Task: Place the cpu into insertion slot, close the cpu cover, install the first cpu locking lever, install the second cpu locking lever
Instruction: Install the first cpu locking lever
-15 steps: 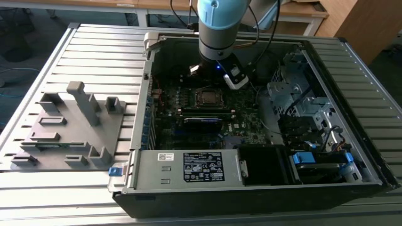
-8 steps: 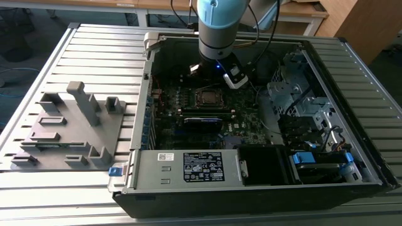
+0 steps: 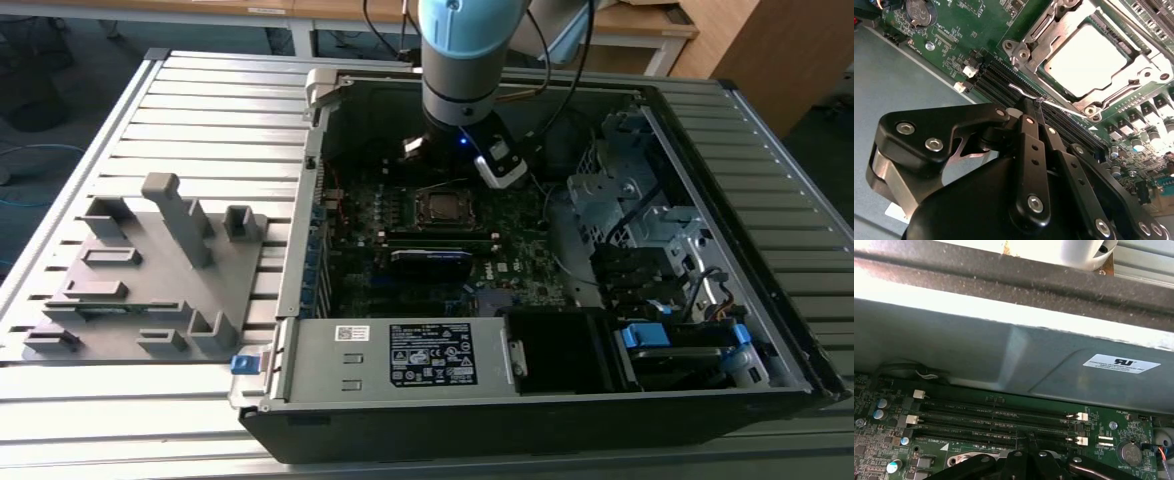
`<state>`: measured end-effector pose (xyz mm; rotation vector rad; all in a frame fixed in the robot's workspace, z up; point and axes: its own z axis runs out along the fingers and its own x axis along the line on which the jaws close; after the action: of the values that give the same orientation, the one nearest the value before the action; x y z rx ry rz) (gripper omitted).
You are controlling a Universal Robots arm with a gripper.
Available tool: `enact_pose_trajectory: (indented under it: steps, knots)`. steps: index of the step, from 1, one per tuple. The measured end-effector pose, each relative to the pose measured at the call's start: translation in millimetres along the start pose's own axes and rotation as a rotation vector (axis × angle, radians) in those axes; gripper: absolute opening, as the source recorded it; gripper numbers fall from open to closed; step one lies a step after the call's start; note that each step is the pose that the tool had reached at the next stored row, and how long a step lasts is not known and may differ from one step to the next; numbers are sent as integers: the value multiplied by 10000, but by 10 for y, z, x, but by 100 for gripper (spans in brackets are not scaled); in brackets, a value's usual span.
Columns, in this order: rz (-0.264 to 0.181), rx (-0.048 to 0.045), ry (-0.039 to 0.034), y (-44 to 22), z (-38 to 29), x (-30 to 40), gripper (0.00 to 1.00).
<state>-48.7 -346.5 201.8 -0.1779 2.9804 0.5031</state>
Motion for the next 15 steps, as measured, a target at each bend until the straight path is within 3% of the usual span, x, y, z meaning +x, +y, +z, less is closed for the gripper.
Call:
enact_pose_trajectory:
  steps: [8,13,15]
  knots:
    - [3,-35,-8,30,-87,-12,10]
    - [3,-37,-8,30,-89,-13,10]
    - [16,-19,45,31,-89,-14,10]
